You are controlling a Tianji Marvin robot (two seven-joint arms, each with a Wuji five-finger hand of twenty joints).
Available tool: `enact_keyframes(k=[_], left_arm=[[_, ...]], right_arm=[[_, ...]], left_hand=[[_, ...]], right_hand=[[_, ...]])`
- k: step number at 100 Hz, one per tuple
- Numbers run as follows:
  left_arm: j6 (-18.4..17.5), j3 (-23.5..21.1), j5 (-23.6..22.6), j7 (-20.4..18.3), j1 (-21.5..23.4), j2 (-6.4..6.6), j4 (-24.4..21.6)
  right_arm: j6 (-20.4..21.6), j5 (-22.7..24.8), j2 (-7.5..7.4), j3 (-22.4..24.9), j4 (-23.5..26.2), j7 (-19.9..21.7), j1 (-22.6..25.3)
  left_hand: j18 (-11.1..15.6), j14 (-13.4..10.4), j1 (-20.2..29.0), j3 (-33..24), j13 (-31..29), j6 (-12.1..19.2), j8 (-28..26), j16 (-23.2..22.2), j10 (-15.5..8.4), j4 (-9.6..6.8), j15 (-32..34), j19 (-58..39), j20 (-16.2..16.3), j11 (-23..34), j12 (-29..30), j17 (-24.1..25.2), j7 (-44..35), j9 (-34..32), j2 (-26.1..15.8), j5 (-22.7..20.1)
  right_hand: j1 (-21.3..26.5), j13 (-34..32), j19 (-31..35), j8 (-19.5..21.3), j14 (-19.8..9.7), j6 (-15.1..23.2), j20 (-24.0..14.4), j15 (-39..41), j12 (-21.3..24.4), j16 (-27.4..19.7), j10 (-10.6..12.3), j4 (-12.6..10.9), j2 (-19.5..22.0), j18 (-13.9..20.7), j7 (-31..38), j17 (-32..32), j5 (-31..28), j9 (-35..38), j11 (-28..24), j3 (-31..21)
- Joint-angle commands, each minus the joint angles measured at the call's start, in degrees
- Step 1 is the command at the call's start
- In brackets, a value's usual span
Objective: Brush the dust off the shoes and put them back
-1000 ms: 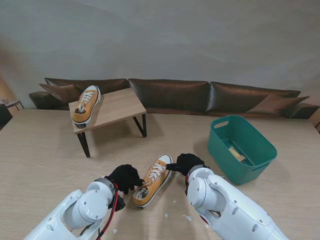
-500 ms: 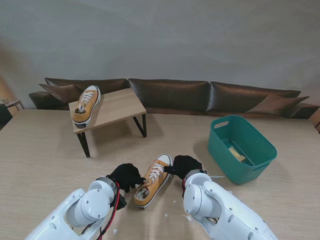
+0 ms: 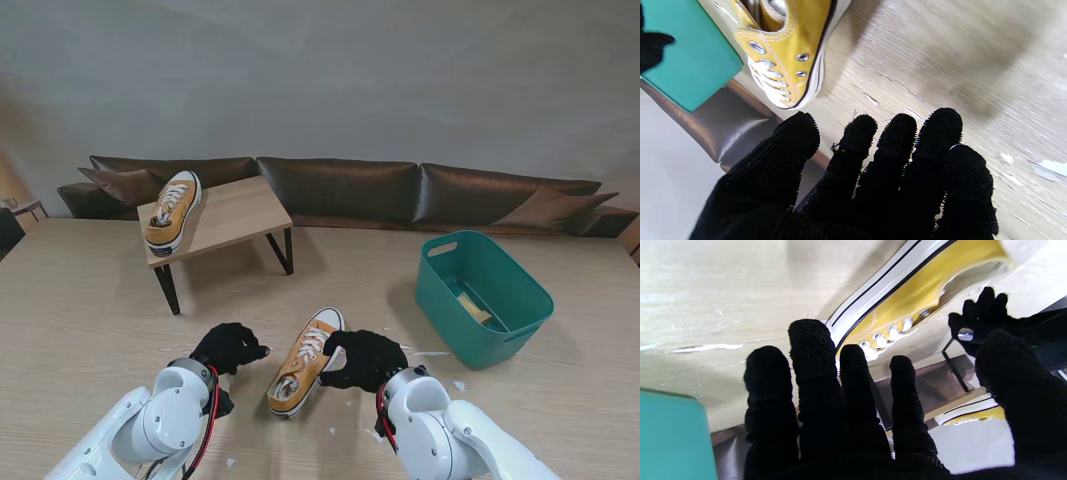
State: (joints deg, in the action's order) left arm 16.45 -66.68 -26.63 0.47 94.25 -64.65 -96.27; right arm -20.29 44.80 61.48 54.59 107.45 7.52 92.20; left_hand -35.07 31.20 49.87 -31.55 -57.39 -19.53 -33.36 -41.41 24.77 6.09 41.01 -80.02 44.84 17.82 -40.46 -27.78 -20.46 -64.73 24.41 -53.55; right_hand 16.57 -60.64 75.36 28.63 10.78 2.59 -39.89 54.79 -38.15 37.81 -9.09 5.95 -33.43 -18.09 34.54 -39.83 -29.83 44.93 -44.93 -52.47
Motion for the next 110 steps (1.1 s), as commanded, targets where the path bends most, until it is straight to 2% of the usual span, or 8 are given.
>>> enact_keyframes(k=[1,8,26,42,56,85,97,110], left_arm=[[-0.15,-0.52,0.06,-0.18,1.25,-0.06,-0.20],[0.00,-0.94,-1.14,0.49,2.21,-0.05,-0.28],[-0.24,-1.48,-3.87,1.16,4.29,0.21,-0.30],[-1.09,-1.80,-4.26,1.49,5.58,0.27,-0.14],[-0.59,-1.88,-4.38,1.07,6.50,0.41,-0.47],[0.10,-2.24,-5.19,1.52,8.15,0.41,-1.27],[0.52,-1.97,-5.06,1.25,7.94,0.44,-1.07],[0.78,-1.41,-4.49,0.80,7.14,0.47,-0.33]], right_arm=[[0.64,-0.15,-0.15,-1.03,0.86,0.95,1.42],[0.79,0.43,-0.41,-1.79,1.49,1.71,1.86],[0.02,1.68,-0.33,-5.25,1.45,0.23,2.02],[-1.40,3.41,-0.02,-8.70,0.83,-2.39,1.74],[-4.72,5.31,0.08,-12.88,0.13,-3.02,0.02],[-12.40,6.41,1.39,-21.28,-4.21,-5.78,-6.32],[-15.01,6.39,2.12,-23.71,-6.23,-7.06,-8.39],[-17.22,6.38,3.51,-26.31,-9.42,-10.43,-9.98]], left_hand=[[0.37,3.06,-1.50,1.25,2.36,0.85,-0.15,0.35,2.28,-1.50,0.12,1.95,0.28,-0.52,0.77,2.17,0.29,1.03,-1.27,-0.21],[0.23,3.31,-1.11,1.35,2.43,0.90,-0.29,0.29,2.40,-1.49,0.09,1.97,0.37,-0.58,0.85,2.22,0.16,1.06,-1.14,-0.40],[0.57,3.01,-0.59,1.98,3.28,1.81,-0.23,0.31,2.13,-1.37,-0.31,2.43,0.46,-0.95,1.12,2.89,0.42,1.75,-0.89,0.19],[0.95,2.83,-0.12,2.42,4.09,2.09,-0.33,0.31,2.19,-1.37,-0.74,3.24,0.39,-1.16,1.26,3.86,0.22,2.13,-0.86,0.21],[0.86,2.86,0.02,2.68,4.17,1.93,-0.30,0.26,2.33,-1.42,-0.80,3.43,0.46,-1.17,1.31,3.95,0.16,1.99,-1.25,0.21],[0.83,2.80,0.35,3.33,3.66,1.99,-0.36,0.08,2.30,-1.57,-0.49,3.23,0.86,-0.91,1.19,3.54,-0.20,1.49,-1.27,-0.05],[0.76,2.86,0.45,3.46,3.44,1.96,-0.37,0.04,2.36,-1.61,-0.35,3.06,1.07,-0.71,1.07,3.27,-0.31,1.20,-1.26,-0.10],[0.64,2.81,0.48,3.40,2.69,1.83,-0.51,-0.17,2.37,-1.64,0.29,2.57,1.35,-0.13,0.70,2.65,-0.64,0.57,-1.15,-0.44]], right_hand=[[1.50,1.54,3.48,0.97,-1.64,2.77,-1.89,2.00,-1.68,1.07,1.92,-0.01,-3.97,1.78,-0.38,7.59,2.23,-2.70,-1.88,-2.61],[3.00,1.36,3.95,1.32,-2.63,4.40,-2.28,2.90,-2.36,1.45,2.57,0.36,-6.12,2.26,-1.14,7.17,4.03,-3.63,-2.68,-4.31],[5.08,0.74,4.97,2.02,-3.76,6.86,-3.14,5.93,-3.86,2.67,3.82,1.38,-10.44,2.63,-2.15,6.57,7.44,-4.60,-5.07,-6.86],[4.31,-0.06,5.32,2.57,-4.06,7.48,-3.38,6.82,-4.26,2.88,3.96,1.84,-10.86,2.66,-1.68,5.92,7.13,-4.45,-5.74,-6.99],[2.94,-1.32,5.90,2.80,-4.60,5.98,-3.50,7.63,-4.50,2.99,3.96,1.97,-10.12,2.87,-1.48,4.66,6.81,-3.81,-6.20,-6.09],[2.06,-3.00,6.65,3.13,-5.16,3.49,-3.23,8.17,-4.52,2.66,3.89,1.80,-9.65,2.99,-0.40,3.11,7.02,-3.12,-6.58,-5.84],[1.95,-3.42,6.83,3.17,-5.24,2.72,-3.02,8.26,-4.50,2.50,3.64,1.87,-10.12,2.98,0.66,2.76,6.18,-2.80,-6.81,-6.16],[1.60,-3.58,7.23,3.93,-6.28,2.34,-2.78,9.83,-5.06,2.88,3.10,2.22,-11.42,3.30,4.05,2.69,2.66,-3.35,-7.94,-7.35]])
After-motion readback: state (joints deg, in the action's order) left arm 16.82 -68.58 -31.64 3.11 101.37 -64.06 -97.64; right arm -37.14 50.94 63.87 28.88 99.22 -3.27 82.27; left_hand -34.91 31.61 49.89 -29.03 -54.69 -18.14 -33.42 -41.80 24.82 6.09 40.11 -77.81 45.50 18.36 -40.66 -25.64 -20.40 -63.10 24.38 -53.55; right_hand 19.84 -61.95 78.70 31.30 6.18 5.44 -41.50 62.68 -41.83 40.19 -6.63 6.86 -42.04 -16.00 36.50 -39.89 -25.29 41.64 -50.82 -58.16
